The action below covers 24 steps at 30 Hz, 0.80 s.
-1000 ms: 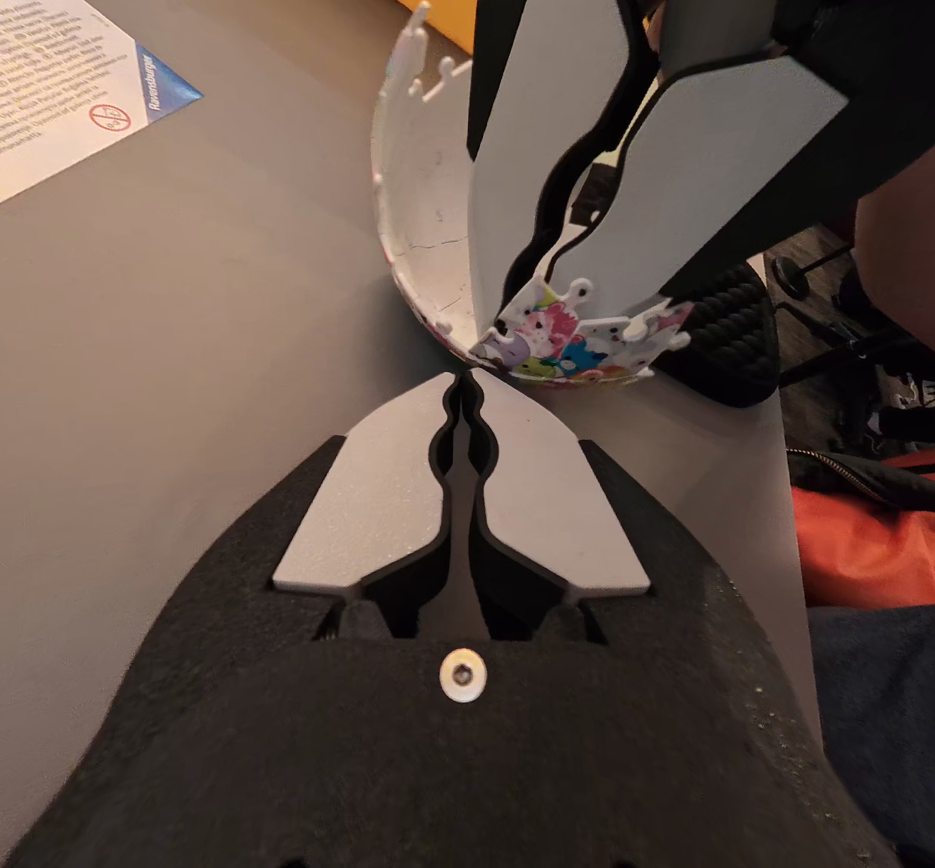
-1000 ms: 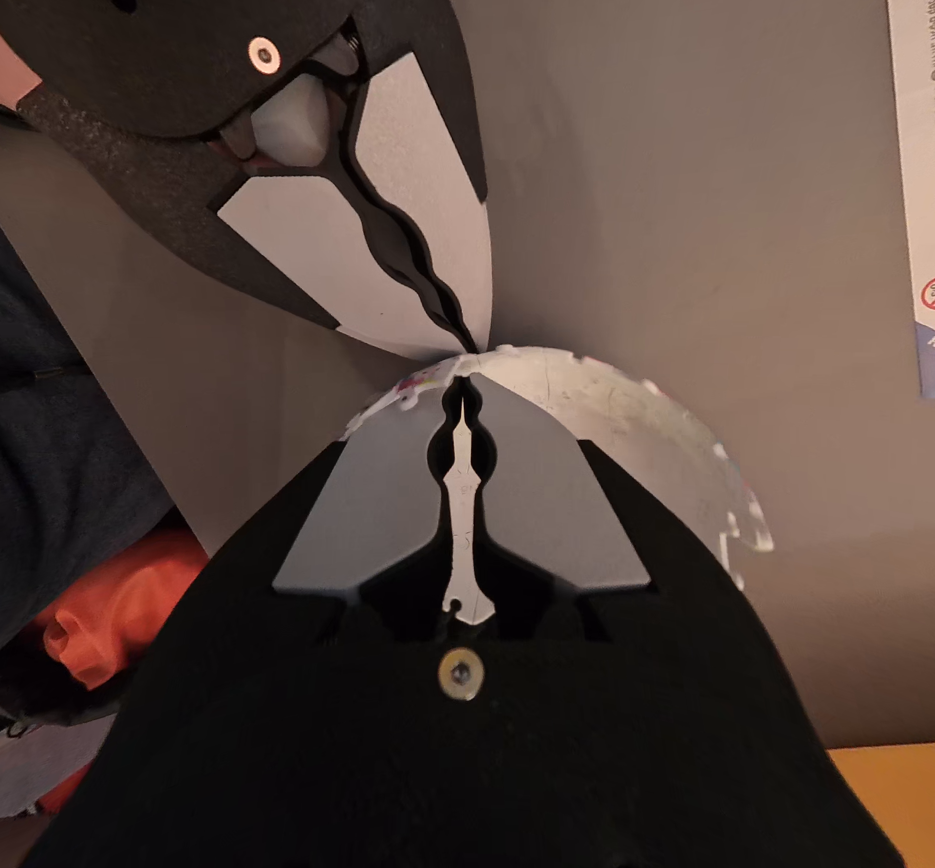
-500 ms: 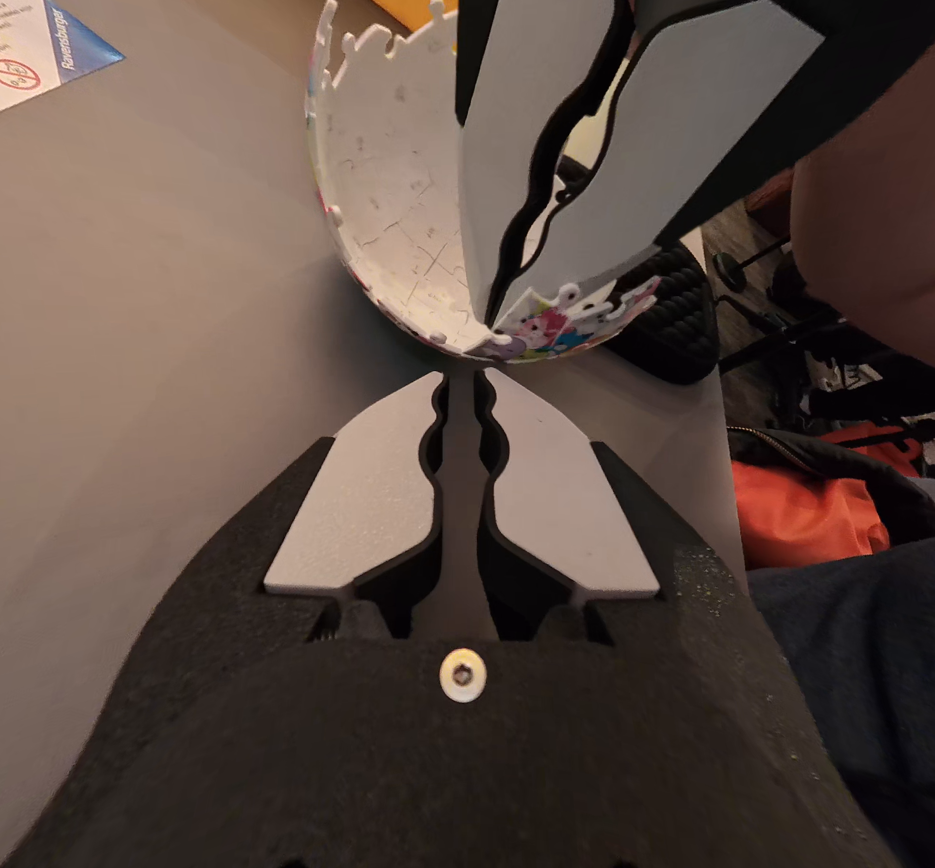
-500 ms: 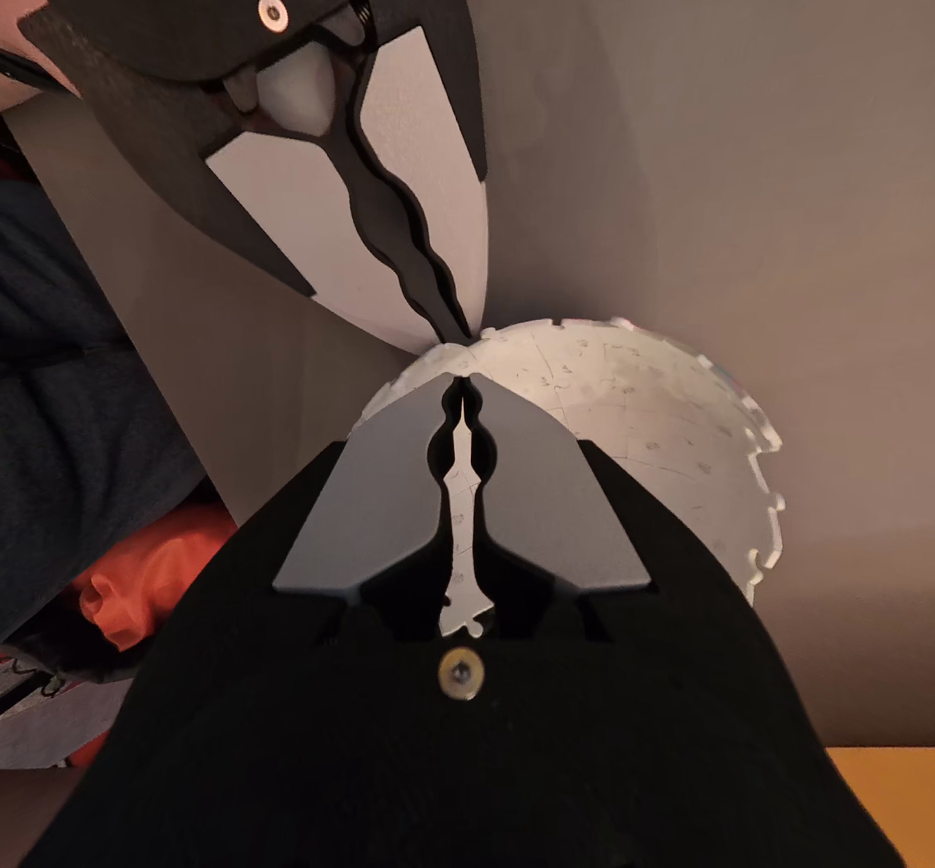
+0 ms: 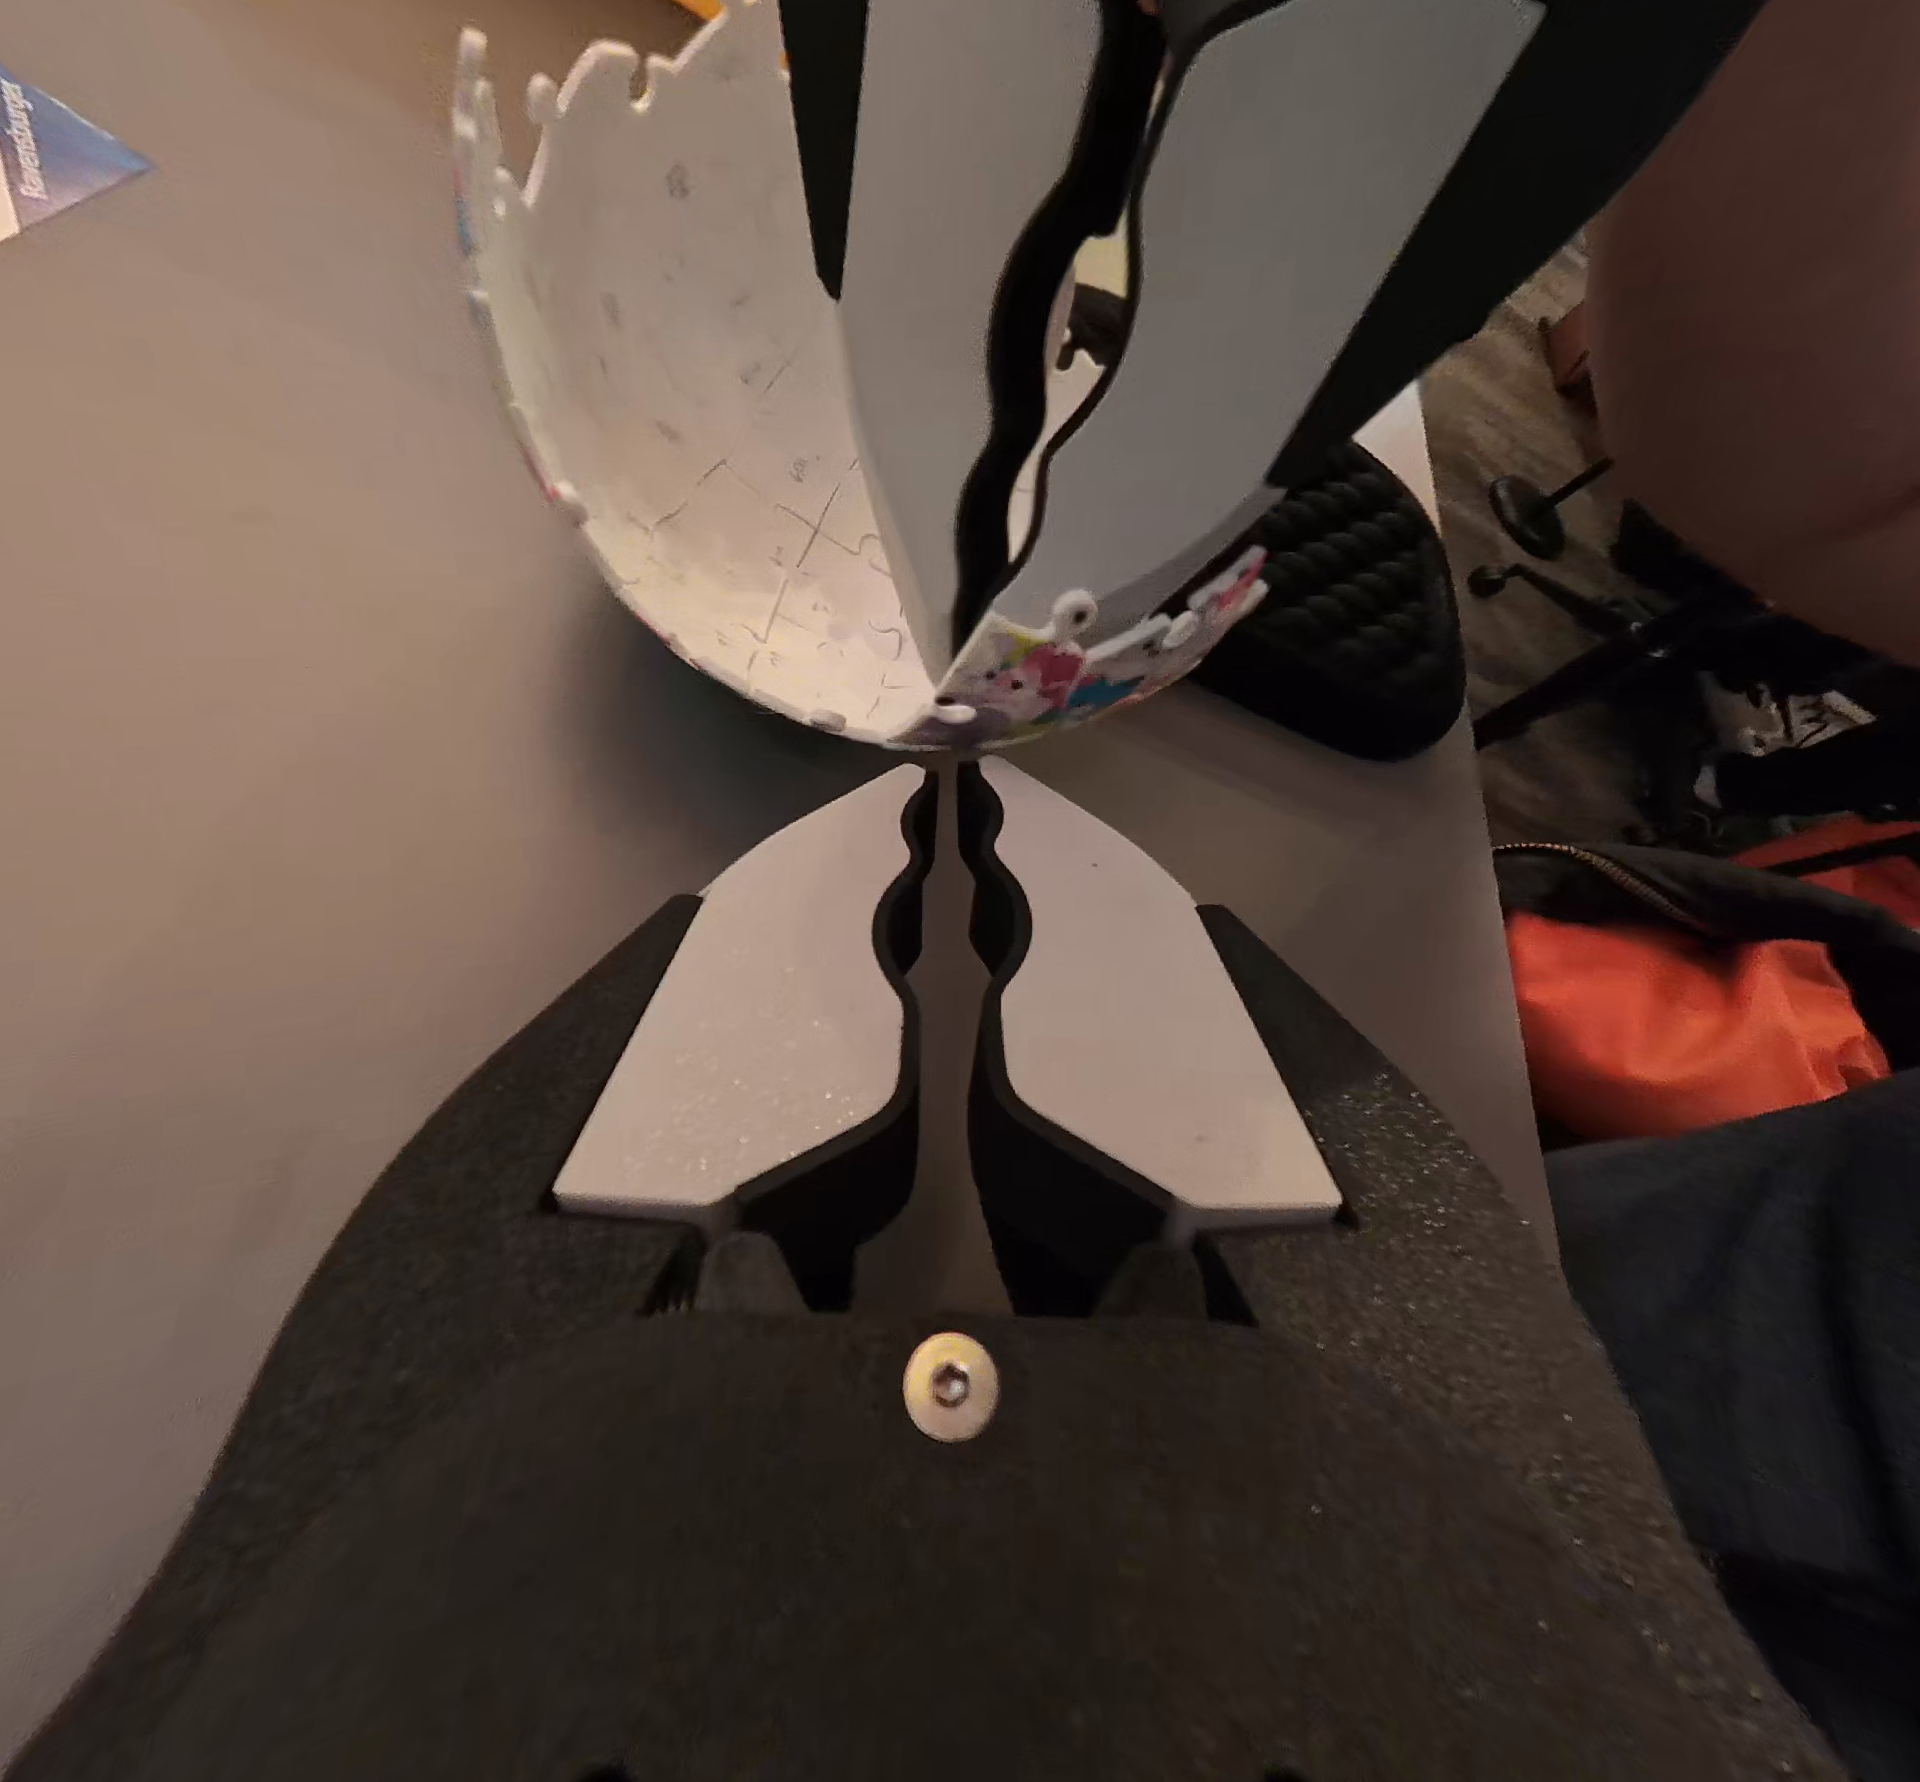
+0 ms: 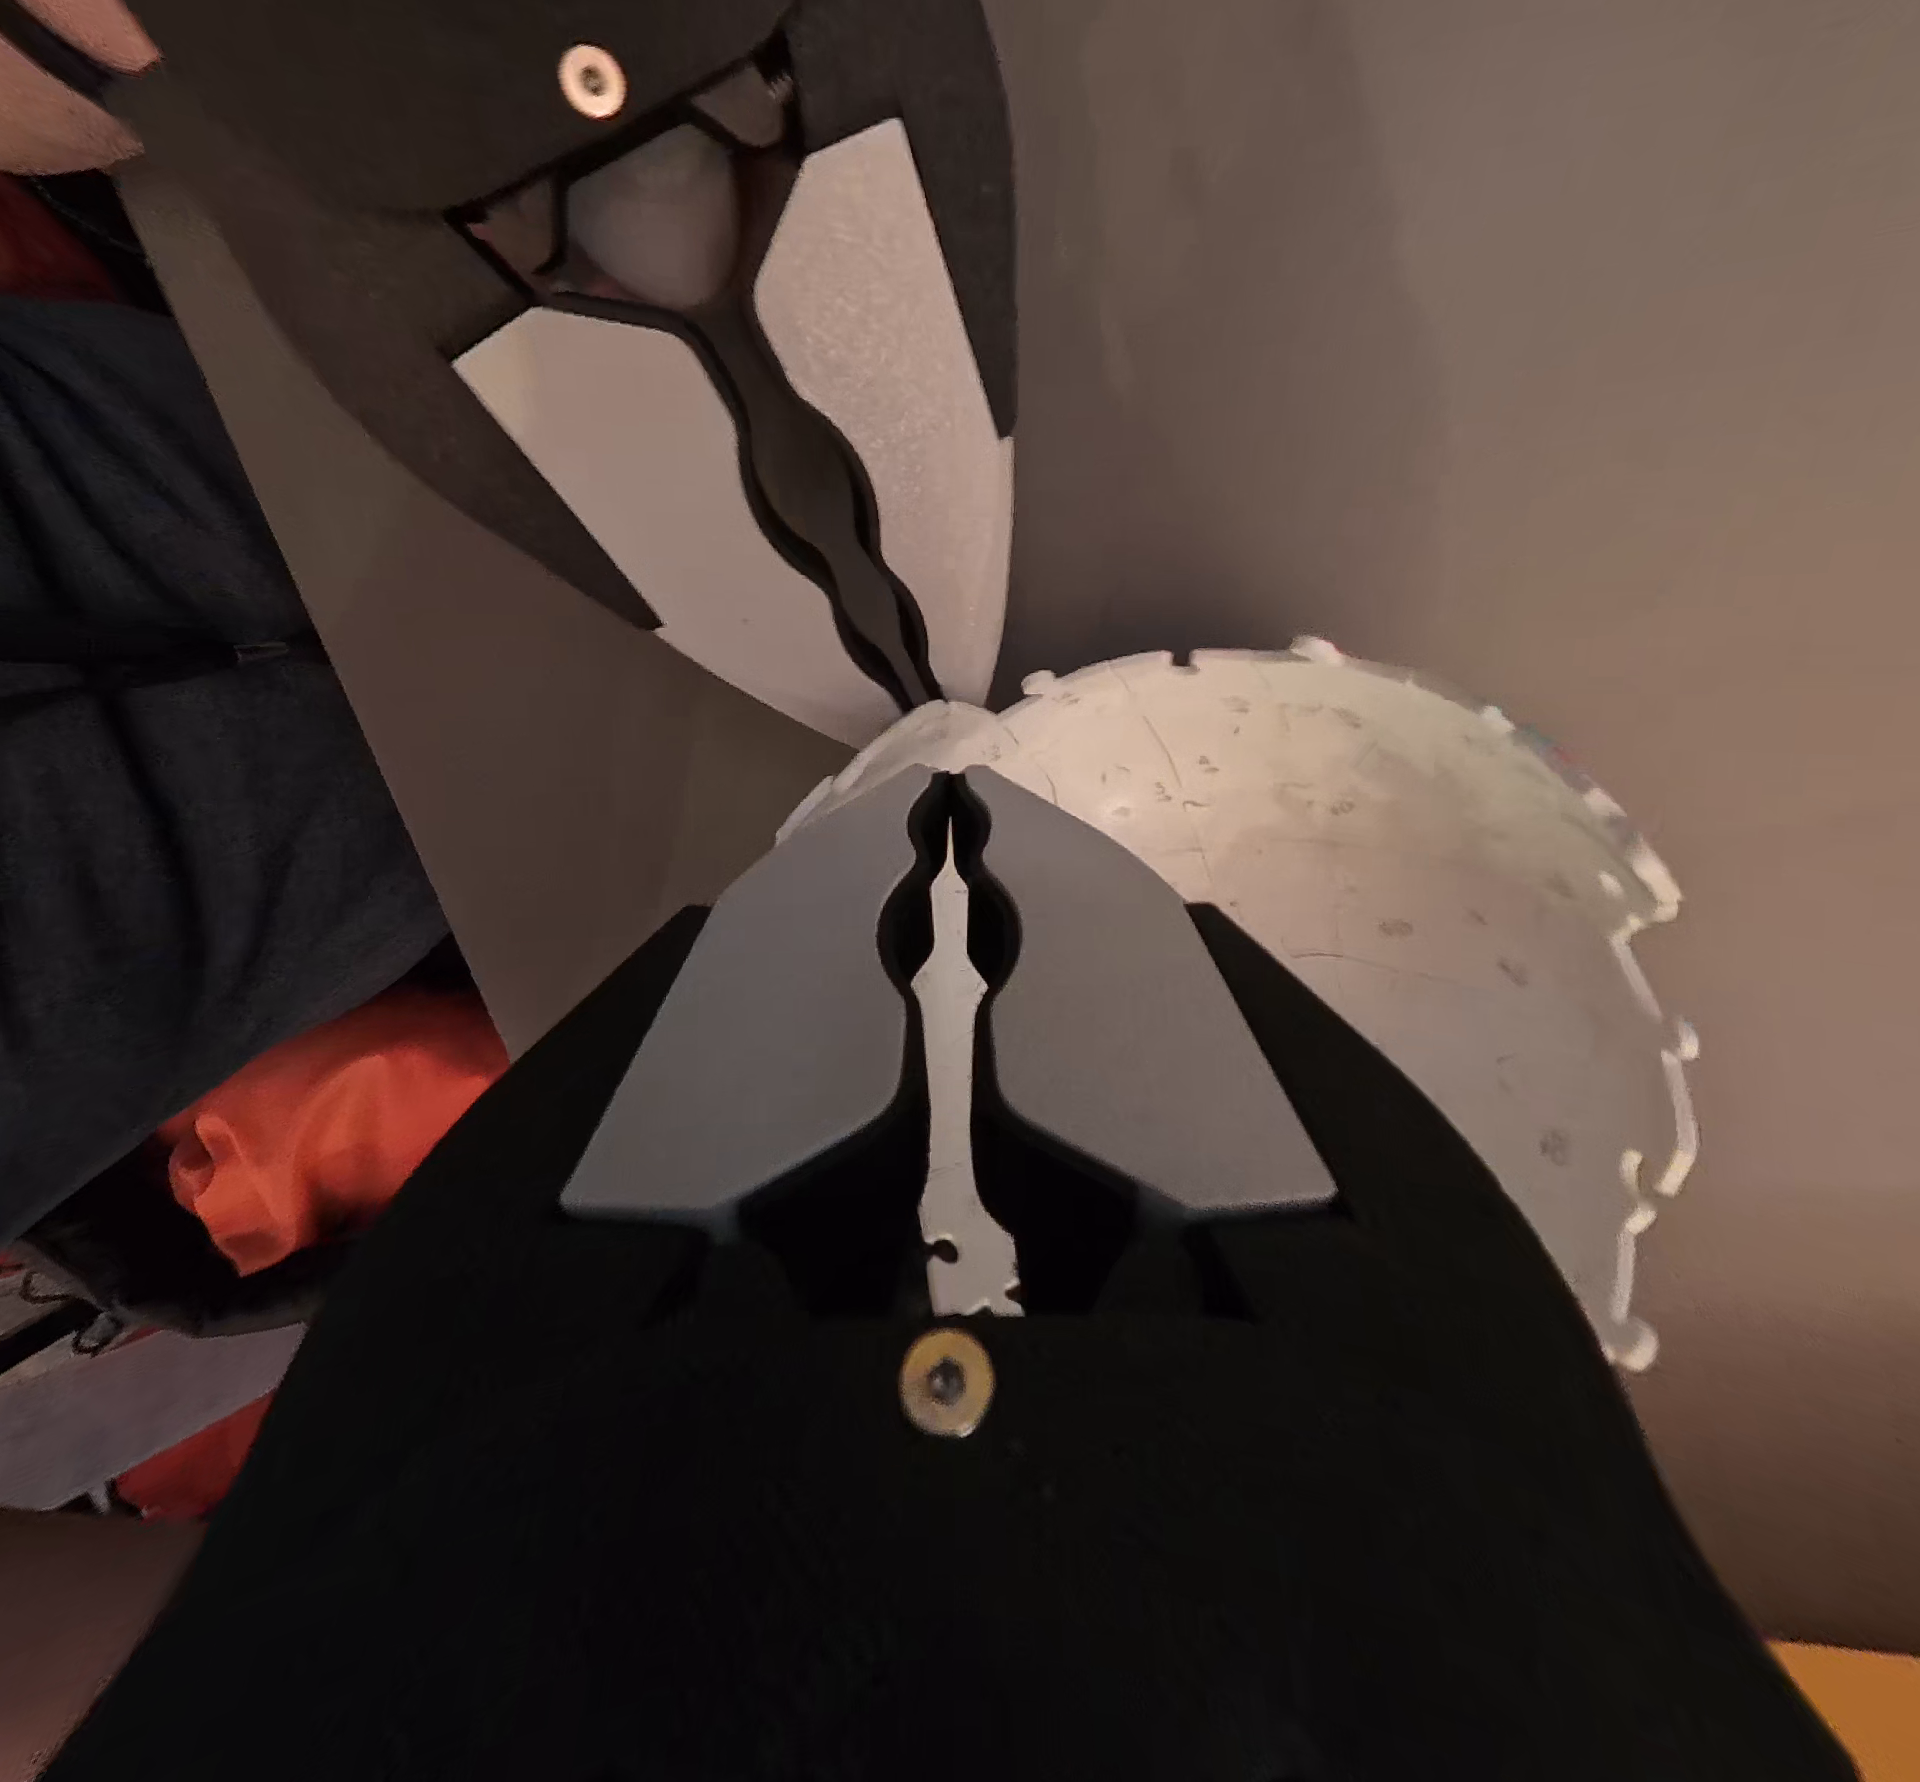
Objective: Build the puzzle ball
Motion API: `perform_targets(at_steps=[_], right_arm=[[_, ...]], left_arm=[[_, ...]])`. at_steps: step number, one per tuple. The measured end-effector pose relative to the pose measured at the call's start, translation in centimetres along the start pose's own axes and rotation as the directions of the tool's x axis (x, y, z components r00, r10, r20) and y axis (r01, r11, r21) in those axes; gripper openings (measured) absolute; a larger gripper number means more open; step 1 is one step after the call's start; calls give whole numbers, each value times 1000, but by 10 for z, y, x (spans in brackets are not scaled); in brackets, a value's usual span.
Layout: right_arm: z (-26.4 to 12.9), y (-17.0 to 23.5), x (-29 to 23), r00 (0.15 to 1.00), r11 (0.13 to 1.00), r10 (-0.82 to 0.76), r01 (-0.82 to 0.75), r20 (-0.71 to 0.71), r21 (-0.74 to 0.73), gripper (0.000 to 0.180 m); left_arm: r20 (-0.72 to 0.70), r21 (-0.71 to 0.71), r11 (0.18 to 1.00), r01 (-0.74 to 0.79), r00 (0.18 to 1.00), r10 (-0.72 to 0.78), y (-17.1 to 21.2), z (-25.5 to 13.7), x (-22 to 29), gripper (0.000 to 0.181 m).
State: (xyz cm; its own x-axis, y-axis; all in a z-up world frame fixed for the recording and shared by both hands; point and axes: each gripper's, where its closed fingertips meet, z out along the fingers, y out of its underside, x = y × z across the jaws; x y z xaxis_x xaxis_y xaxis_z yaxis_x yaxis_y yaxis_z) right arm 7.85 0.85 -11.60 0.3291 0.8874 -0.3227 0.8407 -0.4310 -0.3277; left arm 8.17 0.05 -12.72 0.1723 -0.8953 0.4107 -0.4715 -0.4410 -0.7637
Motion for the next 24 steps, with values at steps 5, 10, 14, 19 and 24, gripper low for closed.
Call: perform_targets(at_steps=[5,10,14,19,24], right_arm=[[0,1,-1,1000,1000,-13,13,9,3,1],[0,-1,-6,999,999,-31,30,41,24,1],[0,0,-6,998,999,-38,36,51,23,1],[-2,2,-5,998,1000,-30,29,56,12,1],[0,6,-5,997,999,-43,44,56,-16,1]], left_arm=[[-11,8,1000,-13,1000,13,-1,-1,2,0],[-3,-17,998,-53,999,53,3,3,4,2],[33,-15,996,-88,996,88,2,4,2,7],[65,-39,995,-94,993,96,5,6,0,20],[111,-34,994,-108,988,112,4,6,-3,17]])
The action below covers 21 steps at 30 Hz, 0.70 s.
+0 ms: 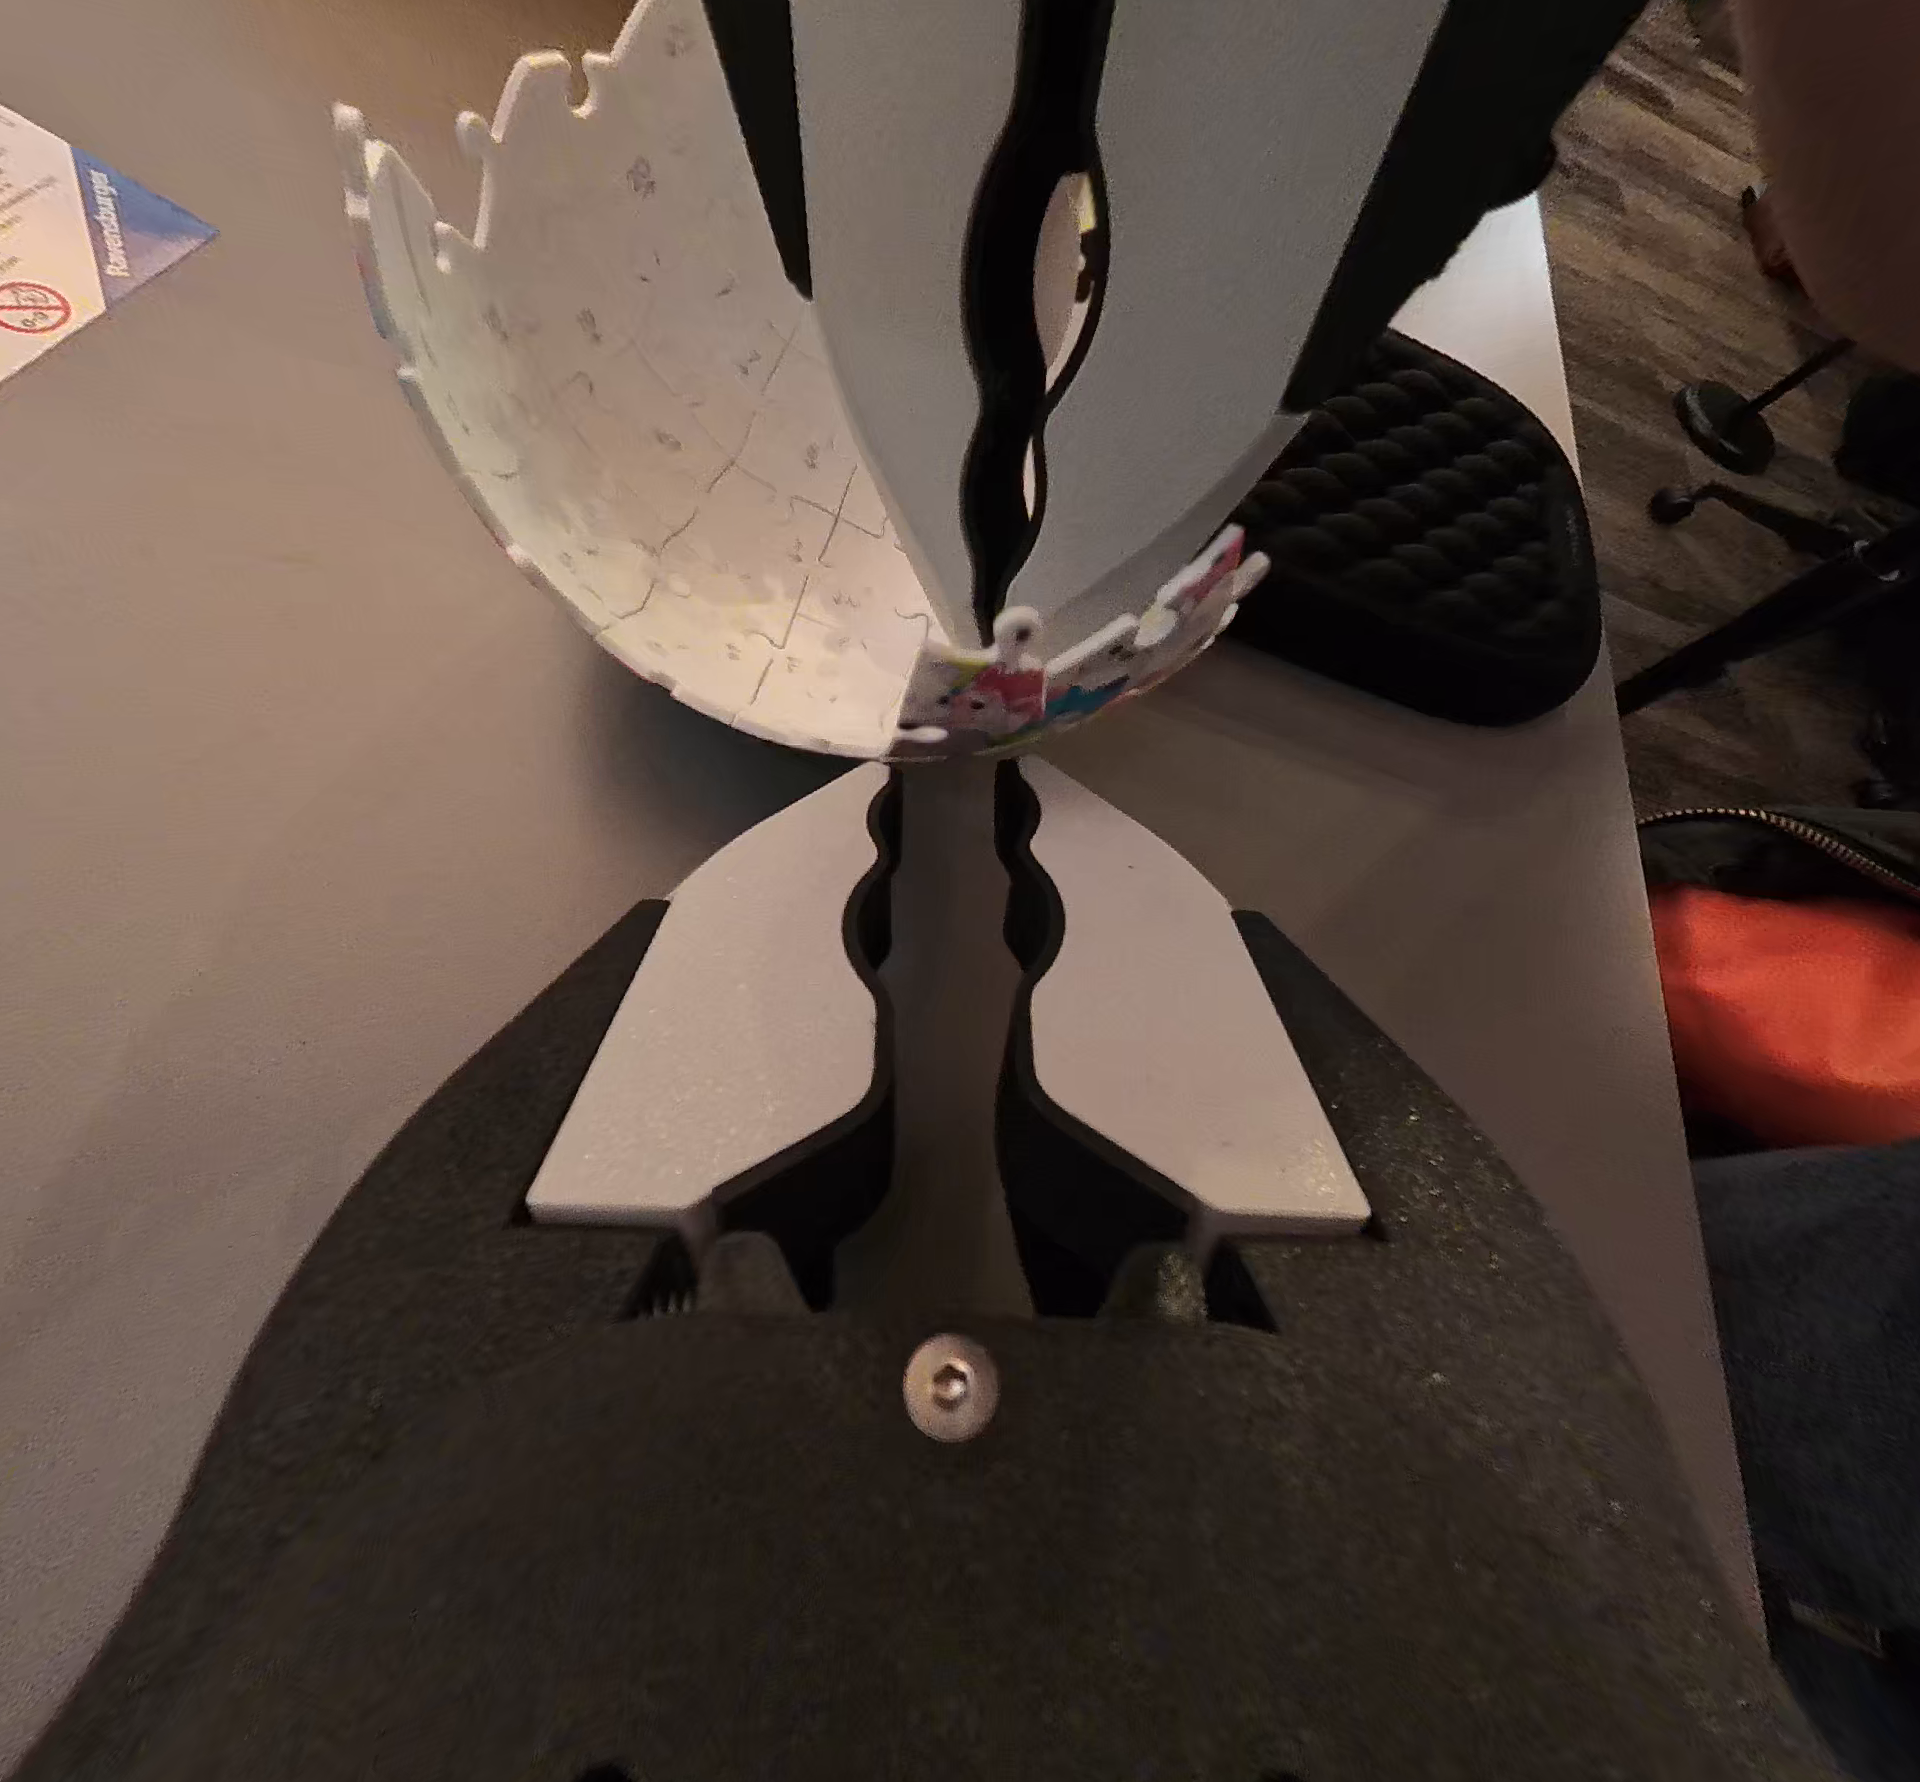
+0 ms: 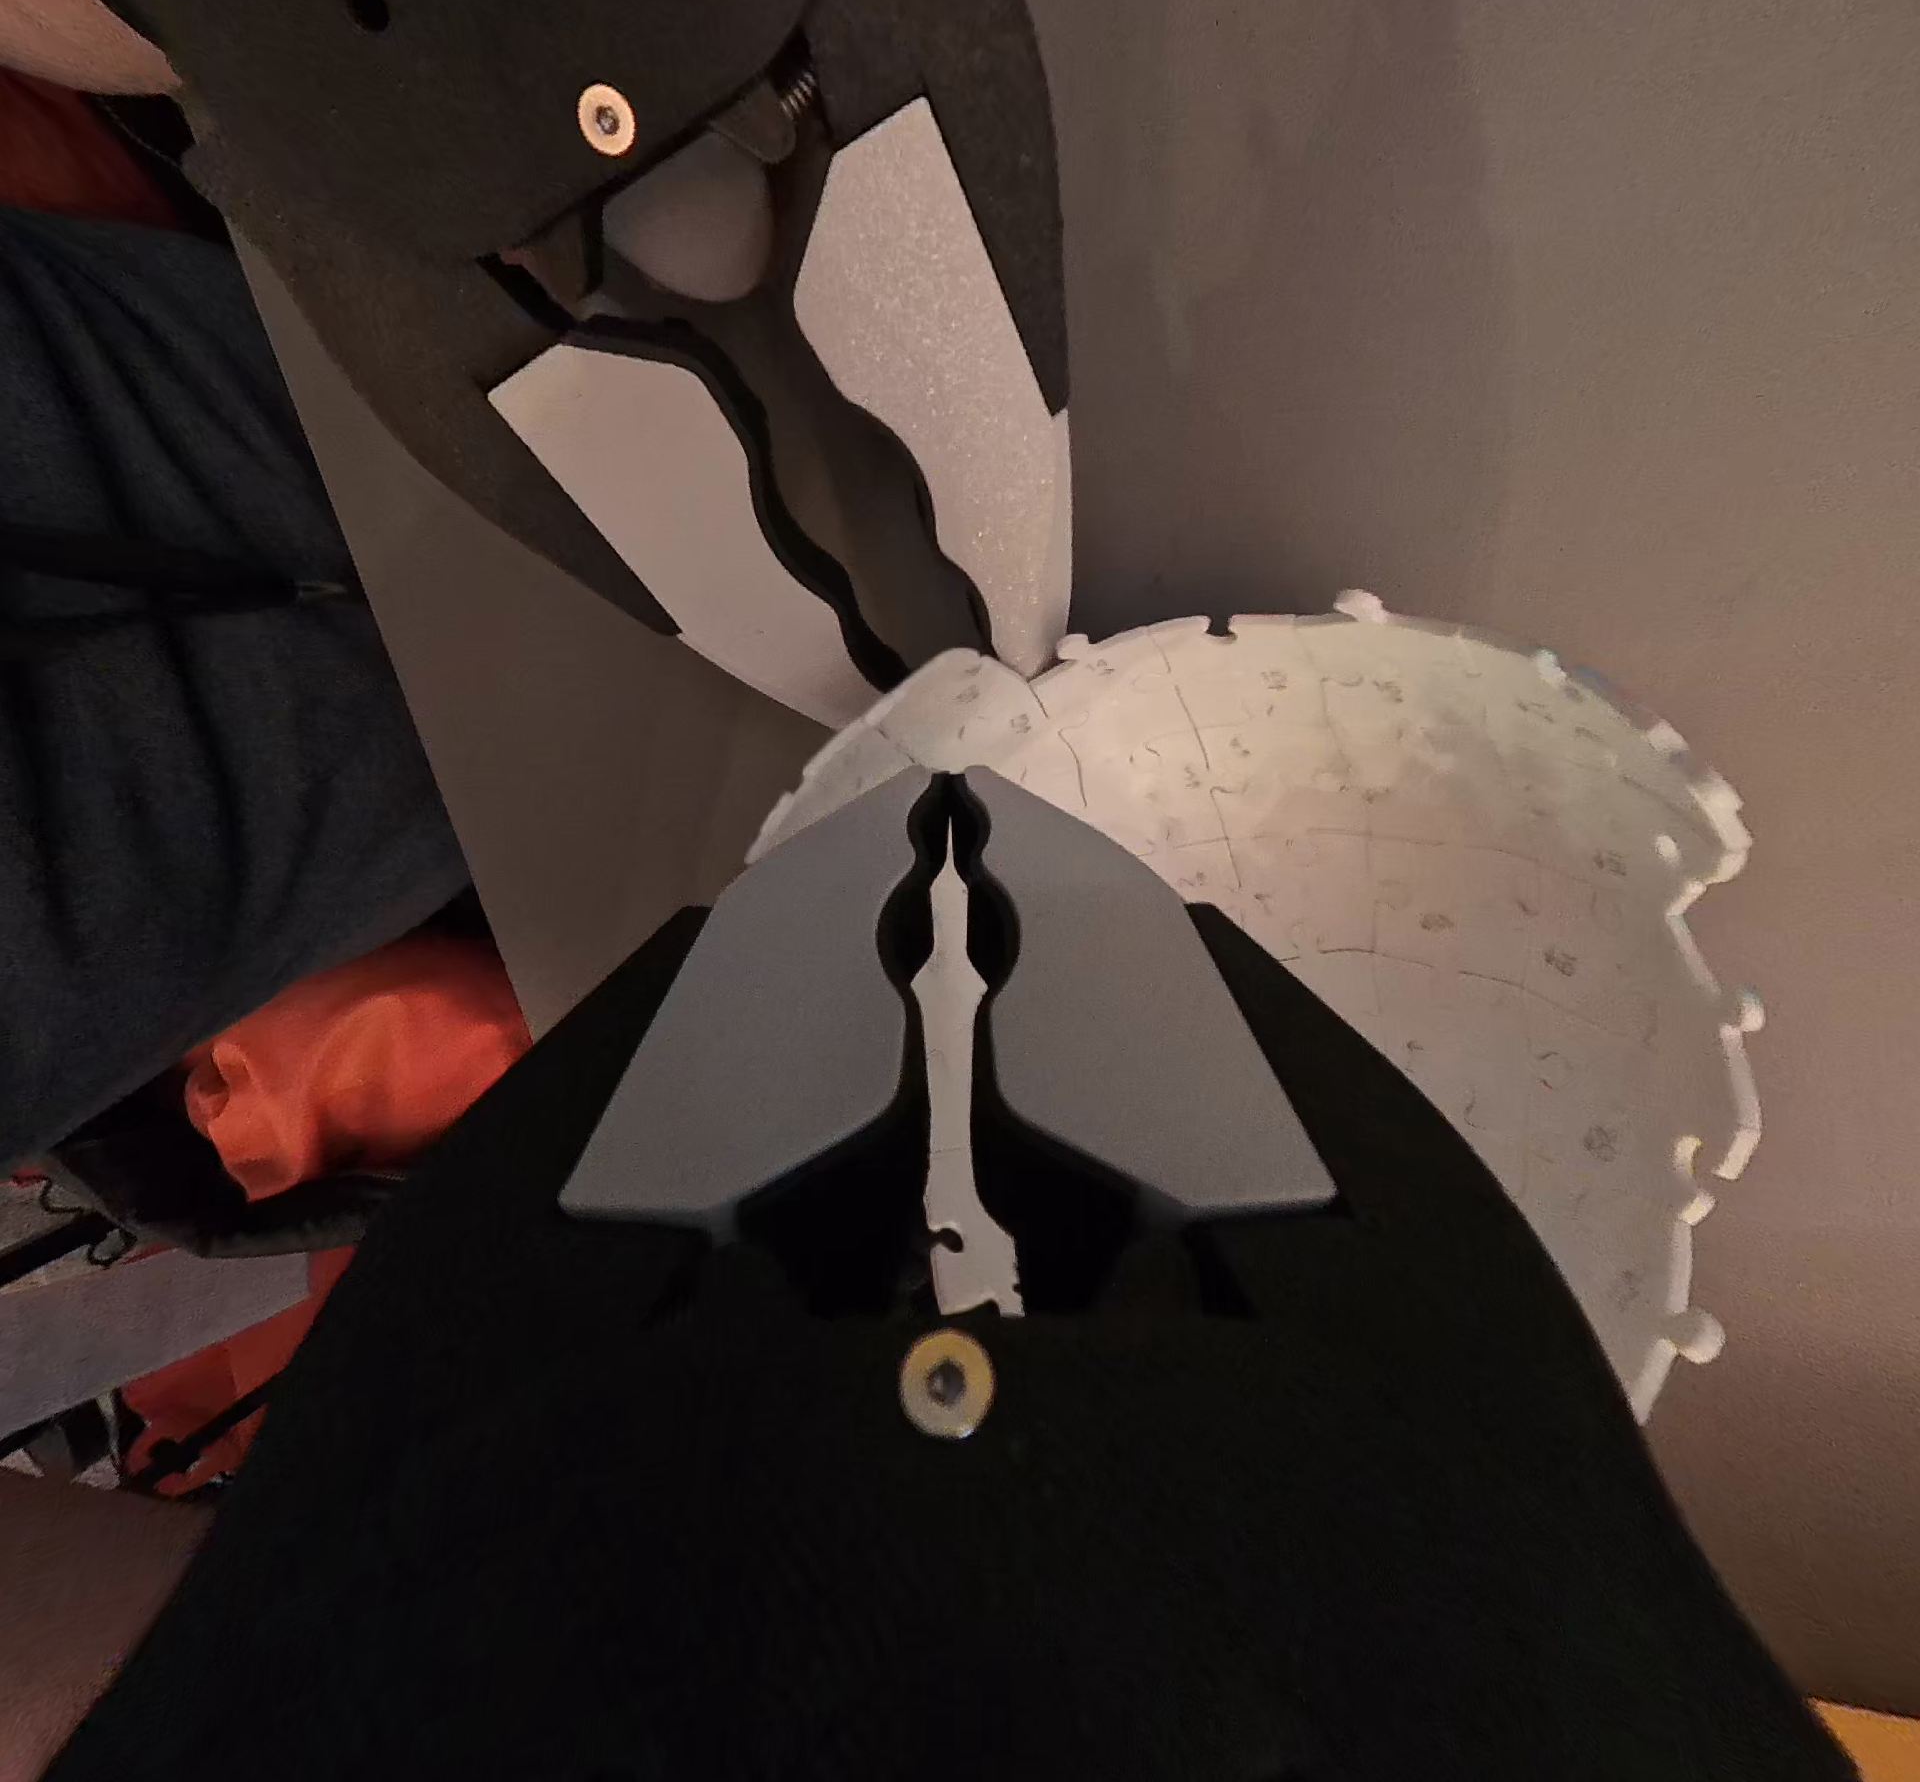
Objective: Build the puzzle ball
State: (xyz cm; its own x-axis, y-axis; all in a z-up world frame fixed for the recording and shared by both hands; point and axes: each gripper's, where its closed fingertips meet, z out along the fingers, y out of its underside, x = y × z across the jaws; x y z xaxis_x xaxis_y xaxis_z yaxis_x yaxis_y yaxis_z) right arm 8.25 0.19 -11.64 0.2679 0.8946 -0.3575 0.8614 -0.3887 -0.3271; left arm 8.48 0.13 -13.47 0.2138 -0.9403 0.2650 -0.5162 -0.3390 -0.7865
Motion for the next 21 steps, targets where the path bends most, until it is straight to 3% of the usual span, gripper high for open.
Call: perform_targets(at_steps=[21], right_arm=[[9,0,-5,997,996,-76,76,11,-37,1]], left_arm=[[-55,-63,997,49,997,-53,9,7,11,2]])
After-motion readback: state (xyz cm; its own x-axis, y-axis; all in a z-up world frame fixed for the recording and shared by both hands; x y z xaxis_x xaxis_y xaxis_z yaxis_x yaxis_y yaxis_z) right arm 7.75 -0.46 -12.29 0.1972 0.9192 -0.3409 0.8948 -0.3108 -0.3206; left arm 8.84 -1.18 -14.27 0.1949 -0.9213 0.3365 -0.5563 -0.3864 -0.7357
